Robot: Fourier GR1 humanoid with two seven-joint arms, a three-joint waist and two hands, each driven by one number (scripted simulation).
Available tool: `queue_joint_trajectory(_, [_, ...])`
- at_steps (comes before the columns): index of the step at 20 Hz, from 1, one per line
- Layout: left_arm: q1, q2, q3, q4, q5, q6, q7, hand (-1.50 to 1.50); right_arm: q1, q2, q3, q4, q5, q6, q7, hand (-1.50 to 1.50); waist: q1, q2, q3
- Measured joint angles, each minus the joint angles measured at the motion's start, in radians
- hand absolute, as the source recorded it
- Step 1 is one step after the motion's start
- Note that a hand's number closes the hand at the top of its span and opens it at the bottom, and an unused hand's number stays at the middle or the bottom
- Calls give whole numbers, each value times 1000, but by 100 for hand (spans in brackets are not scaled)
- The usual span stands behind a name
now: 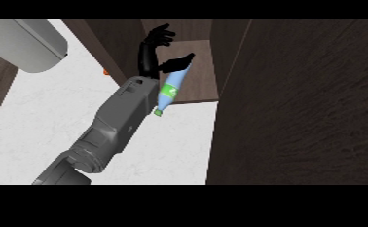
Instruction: Pick up the bottled water, place it into the cabinet and close the cabinet
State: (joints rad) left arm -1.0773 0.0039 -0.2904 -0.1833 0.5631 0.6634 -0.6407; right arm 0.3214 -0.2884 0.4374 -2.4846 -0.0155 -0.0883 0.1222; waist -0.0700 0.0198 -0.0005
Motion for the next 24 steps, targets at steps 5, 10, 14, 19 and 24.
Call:
queue_joint_trajectory(5, [-23, 1, 26, 32, 6, -30, -19, -150, 8, 4, -5, 1, -5, 13, -8, -150, -3, 3, 0])
queue_joint_trajectory(10, [-44, 0, 57, 48, 21, -67, -32, -150, 10, 8, 0, 4, -7, 25, -9, -150, -5, 4, -1])
queue_joint_trajectory(14, [-59, -2, 58, 67, 8, -78, -46, -150, 6, 13, -11, 6, -10, 32, -7, -150, -5, 5, 0])
queue_joint_trajectory(19, [-78, 4, 67, 66, 3, -146, -62, -150, 6, 27, -7, 8, -11, 32, -11, -150, -3, 4, -1])
queue_joint_trajectory(24, [-82, -1, 72, 8, 13, -291, -77, -150, 13, 23, -20, 4, -13, 42, -9, -150, 4, -2, 0])
